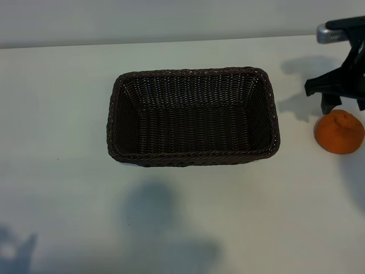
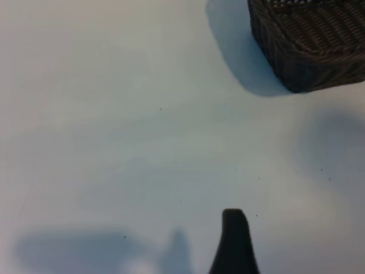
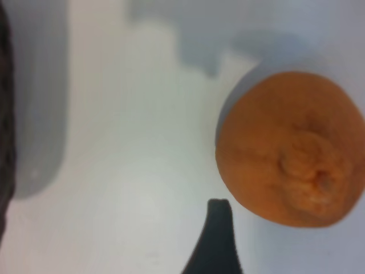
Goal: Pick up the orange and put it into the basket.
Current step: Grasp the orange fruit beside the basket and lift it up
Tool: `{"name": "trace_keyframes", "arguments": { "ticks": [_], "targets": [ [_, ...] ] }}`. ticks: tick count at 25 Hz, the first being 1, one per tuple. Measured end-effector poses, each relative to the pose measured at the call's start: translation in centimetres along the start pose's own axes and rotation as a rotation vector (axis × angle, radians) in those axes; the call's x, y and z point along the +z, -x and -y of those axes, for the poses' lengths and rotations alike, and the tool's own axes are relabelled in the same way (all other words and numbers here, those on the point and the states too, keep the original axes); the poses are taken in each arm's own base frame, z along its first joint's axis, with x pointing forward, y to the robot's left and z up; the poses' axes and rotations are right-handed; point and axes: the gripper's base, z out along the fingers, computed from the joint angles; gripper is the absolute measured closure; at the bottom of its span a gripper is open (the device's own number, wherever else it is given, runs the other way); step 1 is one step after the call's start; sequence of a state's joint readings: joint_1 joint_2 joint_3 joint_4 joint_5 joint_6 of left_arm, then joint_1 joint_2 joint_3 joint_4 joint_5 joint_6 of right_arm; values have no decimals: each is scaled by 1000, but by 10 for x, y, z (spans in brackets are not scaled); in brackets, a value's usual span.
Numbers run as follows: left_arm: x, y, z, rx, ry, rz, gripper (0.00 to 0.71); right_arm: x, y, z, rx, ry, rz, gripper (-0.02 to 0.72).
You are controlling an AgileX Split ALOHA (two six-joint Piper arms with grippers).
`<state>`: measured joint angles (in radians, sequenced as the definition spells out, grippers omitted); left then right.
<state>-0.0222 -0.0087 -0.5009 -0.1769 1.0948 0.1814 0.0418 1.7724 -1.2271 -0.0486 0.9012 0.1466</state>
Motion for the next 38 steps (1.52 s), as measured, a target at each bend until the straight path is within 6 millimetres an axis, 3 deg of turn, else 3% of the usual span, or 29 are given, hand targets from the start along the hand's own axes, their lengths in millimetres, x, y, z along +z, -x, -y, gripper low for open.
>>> {"name": "trace_keyframes", "arguments": {
  "ticks": [15,21,34,38],
  "targets": [
    [0,0,0,0,0,0,158,44,5,-2,-6,-5,-49,115],
    [0,0,0,0,0,0,158,47,7,1,1,-43,-38,173],
    [0,0,0,-2,-1,0,158,48,9,12,28,-110,-21,172],
    [0,0,0,-2,-1,0,158,58,7,12,25,-114,-52,213]
  ]
}}
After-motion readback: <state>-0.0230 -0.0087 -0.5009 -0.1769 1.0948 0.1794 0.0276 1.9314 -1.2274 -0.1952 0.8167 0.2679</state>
